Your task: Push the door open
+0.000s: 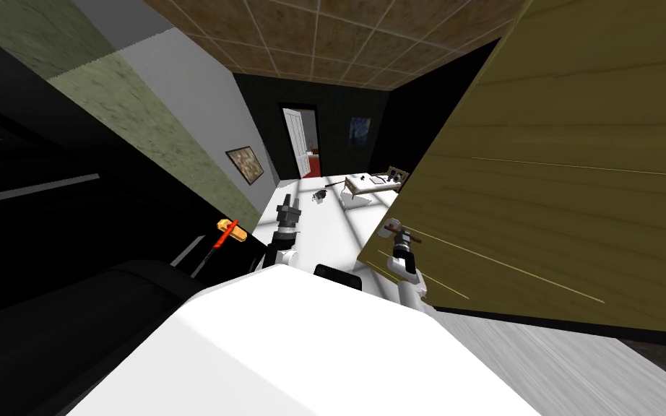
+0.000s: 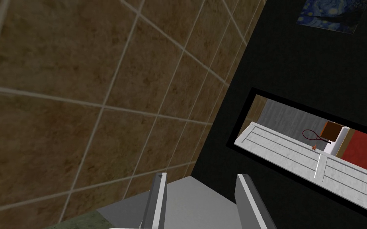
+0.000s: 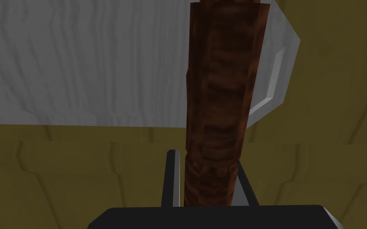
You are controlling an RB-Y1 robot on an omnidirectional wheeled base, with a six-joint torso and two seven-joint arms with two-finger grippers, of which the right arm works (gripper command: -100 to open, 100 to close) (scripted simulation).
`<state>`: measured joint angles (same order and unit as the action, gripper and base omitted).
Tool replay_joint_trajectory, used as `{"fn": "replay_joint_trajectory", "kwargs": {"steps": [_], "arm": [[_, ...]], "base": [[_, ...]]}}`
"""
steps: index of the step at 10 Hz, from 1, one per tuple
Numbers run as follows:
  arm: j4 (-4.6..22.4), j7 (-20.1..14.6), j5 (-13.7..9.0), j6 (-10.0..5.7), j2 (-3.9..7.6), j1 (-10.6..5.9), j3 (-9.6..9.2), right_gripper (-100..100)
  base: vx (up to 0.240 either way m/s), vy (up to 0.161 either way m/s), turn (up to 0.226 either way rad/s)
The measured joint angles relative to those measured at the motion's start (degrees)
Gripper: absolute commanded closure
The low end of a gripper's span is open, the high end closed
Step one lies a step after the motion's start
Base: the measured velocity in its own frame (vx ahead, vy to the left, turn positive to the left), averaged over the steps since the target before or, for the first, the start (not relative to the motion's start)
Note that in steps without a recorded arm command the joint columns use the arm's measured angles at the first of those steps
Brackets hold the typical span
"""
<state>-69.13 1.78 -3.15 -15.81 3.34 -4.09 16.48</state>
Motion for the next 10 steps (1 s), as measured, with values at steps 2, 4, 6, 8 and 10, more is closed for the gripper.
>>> {"fn": "replay_joint_trajectory", "kwargs": {"steps": [2,4,6,8,10], "arm": [[-0.1,0.3,-0.1,0.01,-0.24,-0.07,1.29,100],[-0.1,0.7,-0.3,0.09,-0.48,0.06,2.67,100],[-0.2,0.7,-0.6,0.26,-0.29,0.07,3.99,100],[0.8,1.2,-0.7,-0.12,-0.48,-0.55,5.69,100],[0.7,1.2,-1.0,-0.24,-0.3,-0.28,6.95,100]], "base": [[0.147,0.07,-0.082],[0.157,0.072,-0.069],[0.164,0.082,-0.094],[0.216,0.071,-0.069],[0.206,0.074,-0.077]]}}
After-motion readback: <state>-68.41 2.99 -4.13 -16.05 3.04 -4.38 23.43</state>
